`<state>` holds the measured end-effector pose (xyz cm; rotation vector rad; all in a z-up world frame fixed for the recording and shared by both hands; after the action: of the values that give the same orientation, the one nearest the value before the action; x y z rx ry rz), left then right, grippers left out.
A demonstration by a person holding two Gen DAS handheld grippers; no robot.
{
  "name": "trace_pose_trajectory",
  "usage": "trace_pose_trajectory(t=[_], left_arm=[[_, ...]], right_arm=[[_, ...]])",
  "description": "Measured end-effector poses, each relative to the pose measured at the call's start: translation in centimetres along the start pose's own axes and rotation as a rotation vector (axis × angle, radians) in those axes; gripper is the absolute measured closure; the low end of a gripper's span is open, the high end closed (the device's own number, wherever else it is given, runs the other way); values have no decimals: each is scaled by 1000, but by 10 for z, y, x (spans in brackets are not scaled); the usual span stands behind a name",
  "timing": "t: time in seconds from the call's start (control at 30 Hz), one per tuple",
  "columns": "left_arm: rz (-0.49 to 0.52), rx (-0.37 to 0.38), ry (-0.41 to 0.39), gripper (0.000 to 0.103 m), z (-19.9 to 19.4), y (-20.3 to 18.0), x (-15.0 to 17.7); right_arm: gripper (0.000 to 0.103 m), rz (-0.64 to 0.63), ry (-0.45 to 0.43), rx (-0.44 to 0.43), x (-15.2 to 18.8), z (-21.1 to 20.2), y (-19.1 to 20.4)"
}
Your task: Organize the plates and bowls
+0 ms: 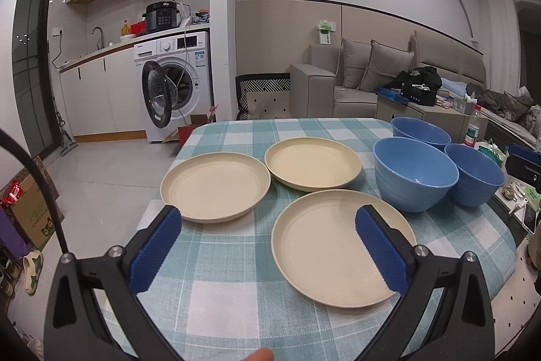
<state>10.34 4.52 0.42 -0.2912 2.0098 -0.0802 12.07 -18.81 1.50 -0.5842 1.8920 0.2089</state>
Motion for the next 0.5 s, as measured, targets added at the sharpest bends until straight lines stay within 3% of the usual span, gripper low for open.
trace_pose_trajectory(t=[0.5], left_arm=[[-13, 30, -8, 0, 20, -6, -34]], right_arm=[[0, -35, -24, -23, -44, 13, -4]])
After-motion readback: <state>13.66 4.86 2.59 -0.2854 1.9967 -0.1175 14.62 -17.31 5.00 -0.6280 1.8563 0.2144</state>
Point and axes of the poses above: each gripper's, at about its wrist camera, not at the fingertips, and z roughly the way its jaws point, y to its left, x to its underside, the point moved 7 cm from there along z, roughly the way its jaws point, and after that the axes turned 11 degrees about -z, right-handed, at the moved point
